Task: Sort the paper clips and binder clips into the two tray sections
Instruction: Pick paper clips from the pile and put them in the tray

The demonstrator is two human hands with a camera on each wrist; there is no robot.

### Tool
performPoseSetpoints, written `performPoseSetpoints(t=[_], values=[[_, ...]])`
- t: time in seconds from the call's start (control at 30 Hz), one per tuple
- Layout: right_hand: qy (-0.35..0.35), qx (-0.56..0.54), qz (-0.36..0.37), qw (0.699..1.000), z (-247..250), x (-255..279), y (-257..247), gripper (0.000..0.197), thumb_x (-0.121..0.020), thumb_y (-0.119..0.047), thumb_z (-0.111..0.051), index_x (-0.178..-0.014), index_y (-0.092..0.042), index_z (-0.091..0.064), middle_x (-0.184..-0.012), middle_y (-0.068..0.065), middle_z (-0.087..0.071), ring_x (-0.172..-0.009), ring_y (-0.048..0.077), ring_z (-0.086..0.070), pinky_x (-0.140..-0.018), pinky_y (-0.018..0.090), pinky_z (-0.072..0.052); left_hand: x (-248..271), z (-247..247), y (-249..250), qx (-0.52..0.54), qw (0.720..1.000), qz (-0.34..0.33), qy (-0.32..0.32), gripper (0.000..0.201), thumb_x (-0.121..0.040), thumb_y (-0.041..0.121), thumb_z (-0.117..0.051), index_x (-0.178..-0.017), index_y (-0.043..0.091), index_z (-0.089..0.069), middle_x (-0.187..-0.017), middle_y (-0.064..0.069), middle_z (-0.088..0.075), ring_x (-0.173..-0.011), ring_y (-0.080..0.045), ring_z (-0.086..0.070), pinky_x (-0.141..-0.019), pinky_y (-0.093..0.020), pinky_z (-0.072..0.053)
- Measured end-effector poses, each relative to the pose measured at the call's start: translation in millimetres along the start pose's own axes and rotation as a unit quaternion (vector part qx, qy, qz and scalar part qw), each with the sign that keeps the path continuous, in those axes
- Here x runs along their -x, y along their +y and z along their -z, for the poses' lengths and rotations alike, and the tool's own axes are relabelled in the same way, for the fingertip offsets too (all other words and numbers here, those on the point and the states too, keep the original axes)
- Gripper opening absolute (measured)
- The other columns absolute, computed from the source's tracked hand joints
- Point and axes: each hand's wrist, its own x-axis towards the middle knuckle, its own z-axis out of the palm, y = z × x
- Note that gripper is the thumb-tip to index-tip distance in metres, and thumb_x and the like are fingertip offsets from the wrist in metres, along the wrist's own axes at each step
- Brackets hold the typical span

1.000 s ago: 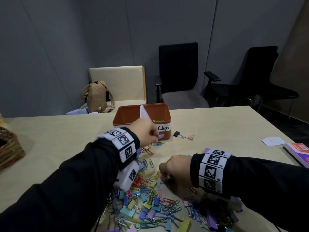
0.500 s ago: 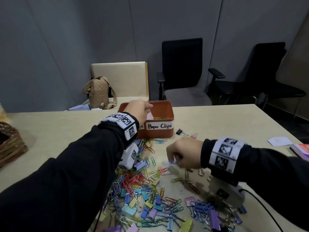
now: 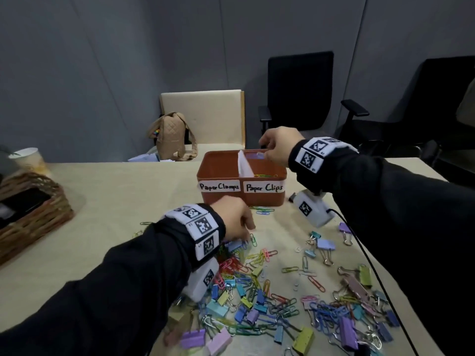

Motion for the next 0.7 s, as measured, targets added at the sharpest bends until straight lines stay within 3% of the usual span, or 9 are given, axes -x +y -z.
performPoseSetpoints(t=[0.1, 0.17, 0.23, 0.37, 0.5, 0.63, 0.7], values=[[-0.011, 0.031, 0.021, 0.999, -4, 10, -2, 0.042, -0.087, -0.010, -0.060, -0.127, -0.022, -0.055, -0.120, 0.003, -0.062, -0.105, 0.022, -0.061, -0.084, 0.032, -0.053, 4, -14, 13, -0.022, 0.998, -0.007, -0.051, 0.052, -0.073, 0.033, -0.081, -0.122, 0.026, -0.064, -0.113, 0.004, -0.066, -0.101, -0.014, -0.061, -0.077, -0.020, -0.044], [-0.033, 0.079, 0.069, 0.994, -3, 27, 0, 0.035, -0.086, -0.008, -0.057, -0.119, -0.020, -0.059, -0.110, 0.002, -0.064, -0.101, 0.022, -0.060, -0.081, 0.029, -0.050, 5, -22, 18, -0.039, 0.996, -0.016, -0.081, 0.074, -0.066, 0.041, -0.085, -0.133, 0.027, -0.055, -0.123, 0.002, -0.061, -0.108, -0.018, -0.059, -0.085, -0.024, -0.047], [-0.117, 0.152, 0.096, 0.977, -2, 50, 4, 0.027, -0.084, -0.012, -0.064, -0.110, -0.018, -0.063, -0.099, -0.003, -0.061, -0.095, 0.020, -0.059, -0.075, 0.024, -0.043, 6, -25, 22, -0.060, 0.993, -0.003, -0.099, 0.087, -0.058, 0.049, -0.087, -0.135, 0.027, -0.051, -0.125, 0.000, -0.058, -0.109, -0.021, -0.058, -0.088, -0.029, -0.050], [-0.314, 0.229, 0.078, 0.918, -14, 97, 21, 0.055, -0.073, -0.040, -0.080, -0.120, -0.023, -0.057, -0.109, -0.006, -0.059, -0.091, 0.014, -0.053, -0.081, 0.028, -0.047, 5, -26, 28, -0.099, 0.991, 0.004, -0.092, 0.069, -0.059, 0.049, -0.086, -0.116, 0.018, -0.062, -0.110, -0.004, -0.061, -0.097, -0.024, -0.060, -0.083, -0.035, -0.054], [-0.368, 0.263, 0.092, 0.887, -31, 127, 29, 0.088, -0.054, -0.062, -0.083, -0.127, -0.026, -0.050, -0.117, -0.004, -0.059, -0.098, 0.016, -0.054, -0.086, 0.030, -0.049, 3, -27, 28, -0.073, 0.994, 0.000, -0.084, 0.054, -0.062, 0.045, -0.086, -0.103, 0.016, -0.067, -0.103, -0.003, -0.065, -0.095, -0.022, -0.062, -0.080, -0.033, -0.054], [-0.359, 0.291, 0.130, 0.877, -41, 138, 27, 0.072, -0.064, -0.050, -0.082, -0.121, -0.020, -0.049, -0.110, 0.001, -0.053, -0.095, 0.020, -0.052, -0.082, 0.033, -0.049, 2, -26, 24, -0.068, 0.995, -0.010, -0.078, 0.066, -0.065, 0.045, -0.084, -0.122, 0.021, -0.063, -0.115, 0.000, -0.062, -0.104, -0.020, -0.059, -0.090, -0.033, -0.051], [-0.352, 0.278, 0.142, 0.882, -43, 140, 25, 0.057, -0.075, -0.038, -0.077, -0.121, -0.019, -0.049, -0.104, -0.001, -0.055, -0.090, 0.017, -0.050, -0.080, 0.032, -0.048, 3, -26, 21, -0.052, 0.995, -0.020, -0.084, 0.062, -0.066, 0.038, -0.085, -0.122, 0.024, -0.063, -0.111, 0.001, -0.063, -0.101, -0.017, -0.060, -0.088, -0.030, -0.051]])
